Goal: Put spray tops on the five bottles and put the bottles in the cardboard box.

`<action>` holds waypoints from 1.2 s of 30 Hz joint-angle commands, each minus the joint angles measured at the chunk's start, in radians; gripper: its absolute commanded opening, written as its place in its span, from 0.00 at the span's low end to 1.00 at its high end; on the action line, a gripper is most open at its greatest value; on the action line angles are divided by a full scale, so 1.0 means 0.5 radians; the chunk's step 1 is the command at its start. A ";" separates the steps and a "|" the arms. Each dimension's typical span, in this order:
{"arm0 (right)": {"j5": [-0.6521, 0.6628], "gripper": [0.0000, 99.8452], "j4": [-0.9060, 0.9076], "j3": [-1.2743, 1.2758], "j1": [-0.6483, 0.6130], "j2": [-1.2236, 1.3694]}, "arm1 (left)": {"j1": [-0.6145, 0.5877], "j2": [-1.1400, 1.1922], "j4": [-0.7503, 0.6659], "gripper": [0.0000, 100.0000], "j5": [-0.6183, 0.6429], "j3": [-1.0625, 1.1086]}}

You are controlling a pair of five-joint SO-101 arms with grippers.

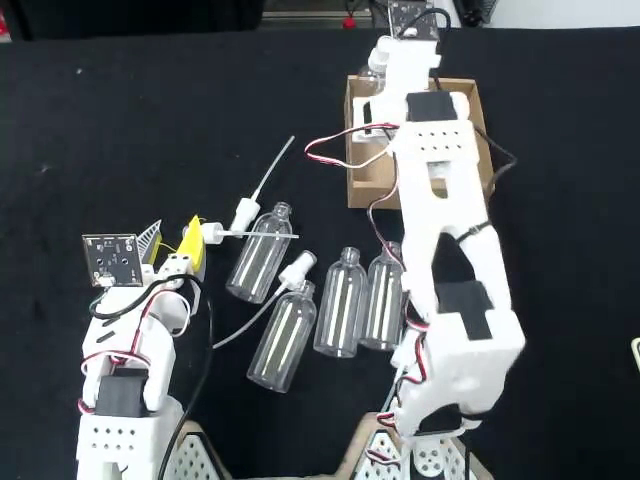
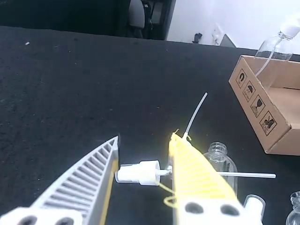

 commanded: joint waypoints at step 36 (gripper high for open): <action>-0.598 0.39 -0.215 1.297 -1.089 -0.787 | -0.158 -0.015 -0.068 0.17 -0.015 0.044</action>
